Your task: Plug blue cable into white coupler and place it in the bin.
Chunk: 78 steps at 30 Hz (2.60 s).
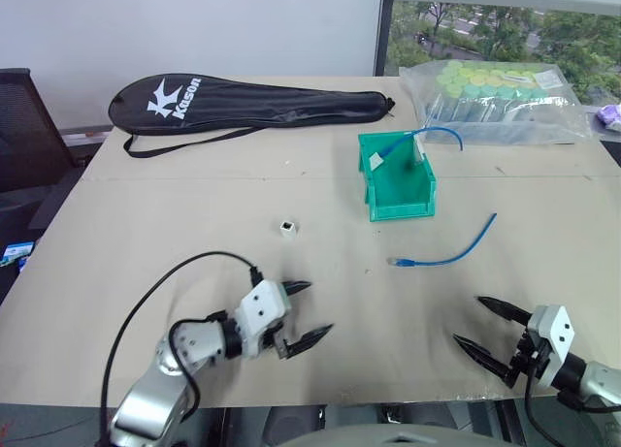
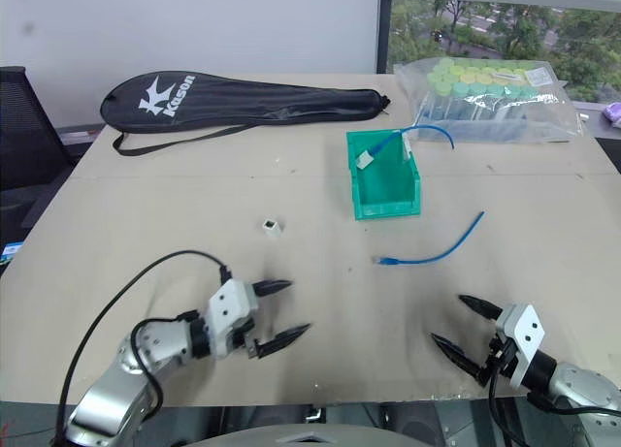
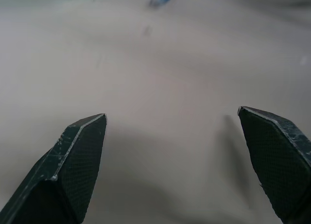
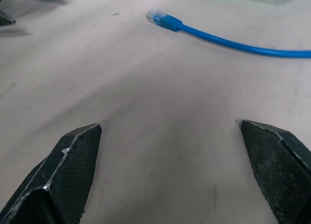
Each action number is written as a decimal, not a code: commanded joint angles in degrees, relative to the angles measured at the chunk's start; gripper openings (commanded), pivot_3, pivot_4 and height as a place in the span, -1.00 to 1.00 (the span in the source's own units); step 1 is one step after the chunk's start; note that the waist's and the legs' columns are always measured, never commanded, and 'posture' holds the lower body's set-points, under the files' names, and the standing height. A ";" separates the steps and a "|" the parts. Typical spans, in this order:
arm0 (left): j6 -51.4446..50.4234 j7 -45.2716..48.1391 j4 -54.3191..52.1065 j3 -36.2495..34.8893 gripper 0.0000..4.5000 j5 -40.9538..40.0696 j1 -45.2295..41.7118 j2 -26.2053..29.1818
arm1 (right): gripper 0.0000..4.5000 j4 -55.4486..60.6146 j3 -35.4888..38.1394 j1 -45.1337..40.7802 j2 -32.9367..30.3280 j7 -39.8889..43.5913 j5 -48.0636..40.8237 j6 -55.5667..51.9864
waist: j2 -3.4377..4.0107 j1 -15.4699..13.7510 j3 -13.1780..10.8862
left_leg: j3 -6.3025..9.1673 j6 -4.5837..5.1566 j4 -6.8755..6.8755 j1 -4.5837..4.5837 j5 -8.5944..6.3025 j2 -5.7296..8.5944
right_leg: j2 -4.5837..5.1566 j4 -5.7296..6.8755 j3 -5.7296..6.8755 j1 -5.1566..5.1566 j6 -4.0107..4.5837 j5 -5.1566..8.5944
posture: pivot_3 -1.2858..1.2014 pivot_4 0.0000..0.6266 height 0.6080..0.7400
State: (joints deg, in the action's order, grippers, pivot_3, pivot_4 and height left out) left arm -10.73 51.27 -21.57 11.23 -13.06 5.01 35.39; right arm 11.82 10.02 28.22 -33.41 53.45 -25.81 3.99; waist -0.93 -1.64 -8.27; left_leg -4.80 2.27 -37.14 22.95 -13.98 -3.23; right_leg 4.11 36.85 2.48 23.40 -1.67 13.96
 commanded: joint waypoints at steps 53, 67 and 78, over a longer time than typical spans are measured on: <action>-58.55 5.90 14.91 -4.03 -0.98 -29.62 -37.34 -25.17 | 1.00 24.06 0.36 -10.01 11.47 -21.18 -46.69 -34.63 | -0.08 0.83 -0.13 | 0.87 0.04 -1.12 0.76 0.02 0.18 | -0.64 0.71 -0.11 0.15 -0.18 -0.16 | 0.03 -0.52 1.00; -59.12 1.88 15.51 -5.28 -1.00 -34.58 -37.52 -26.13 | -0.97 24.89 0.61 -10.31 10.32 -19.87 -50.00 -35.74 | -0.08 0.85 -0.13 | 0.84 0.04 -1.14 0.76 0.02 0.23 | -0.64 0.69 -0.19 0.15 -0.19 -0.16 | 0.03 -0.52 1.00; -56.38 3.54 10.38 -6.02 0.56 -38.50 -34.98 -22.30 | -1.00 24.59 2.92 -11.48 8.91 -19.52 -54.53 -36.12 | -0.08 0.87 -0.13 | 0.83 0.04 -1.13 0.77 0.02 0.22 | -0.64 0.69 -0.20 0.16 -0.18 -0.15 | 0.03 -0.52 1.00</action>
State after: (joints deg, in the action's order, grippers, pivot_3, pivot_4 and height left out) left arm -68.83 54.02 -6.85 6.60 -49.68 -30.90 12.23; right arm 34.68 10.82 17.43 -23.99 33.35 -77.95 -32.34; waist -1.01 -0.77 -8.41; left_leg -3.96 2.31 -38.27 23.72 -13.96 -3.01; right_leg 3.48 37.54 2.28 23.55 -1.85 13.81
